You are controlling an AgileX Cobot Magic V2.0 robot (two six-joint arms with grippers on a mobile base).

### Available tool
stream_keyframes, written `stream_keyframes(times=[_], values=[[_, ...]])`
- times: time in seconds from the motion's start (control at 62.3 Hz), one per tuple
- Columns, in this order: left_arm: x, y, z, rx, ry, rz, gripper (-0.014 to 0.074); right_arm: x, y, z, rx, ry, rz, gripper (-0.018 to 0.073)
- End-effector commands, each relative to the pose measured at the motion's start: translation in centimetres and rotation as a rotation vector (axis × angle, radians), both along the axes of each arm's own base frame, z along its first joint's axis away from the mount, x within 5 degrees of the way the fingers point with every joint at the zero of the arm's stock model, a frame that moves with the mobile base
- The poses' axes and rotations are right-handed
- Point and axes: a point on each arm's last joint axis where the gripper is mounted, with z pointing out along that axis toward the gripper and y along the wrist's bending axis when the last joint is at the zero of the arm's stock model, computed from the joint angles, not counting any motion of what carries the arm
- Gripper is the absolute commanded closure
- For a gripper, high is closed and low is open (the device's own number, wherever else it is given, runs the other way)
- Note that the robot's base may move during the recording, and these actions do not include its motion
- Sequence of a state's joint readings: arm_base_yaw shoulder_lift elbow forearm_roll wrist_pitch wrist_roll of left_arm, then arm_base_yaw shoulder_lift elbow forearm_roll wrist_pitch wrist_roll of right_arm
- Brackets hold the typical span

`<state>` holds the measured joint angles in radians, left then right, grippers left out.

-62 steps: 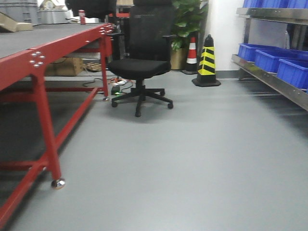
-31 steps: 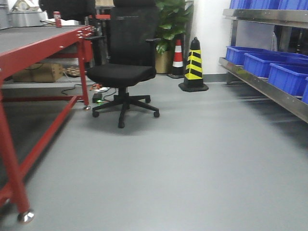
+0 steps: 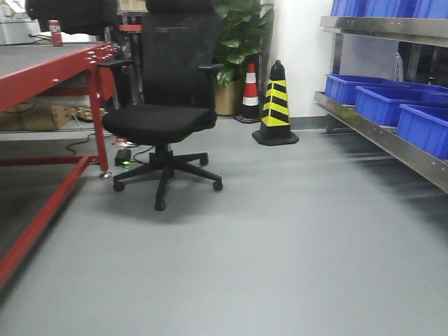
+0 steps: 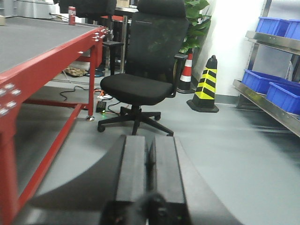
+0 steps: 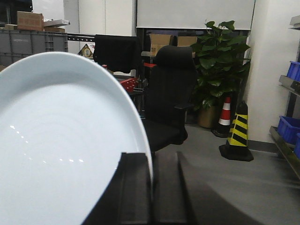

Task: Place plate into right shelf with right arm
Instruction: 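Drive toward the steel shelf rack with blue bins, plate held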

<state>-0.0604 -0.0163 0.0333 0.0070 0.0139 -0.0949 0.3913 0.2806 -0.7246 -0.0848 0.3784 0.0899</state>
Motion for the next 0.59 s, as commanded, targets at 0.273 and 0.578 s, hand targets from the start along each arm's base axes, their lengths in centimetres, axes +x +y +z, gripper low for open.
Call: stream_keyframes(times=[0.273,0.578], values=[[-0.1,0.01,0.6,-0.011,-0.089,0.001,0.0643,-0.17,-0.03,1.71,0.028,-0.104,0.0,0.0505],[-0.1,0.01,0.6,-0.011,-0.089,0.001,0.0643,-0.11,0.0,1.69,0.027,-0.101,0.0,0.0505]])
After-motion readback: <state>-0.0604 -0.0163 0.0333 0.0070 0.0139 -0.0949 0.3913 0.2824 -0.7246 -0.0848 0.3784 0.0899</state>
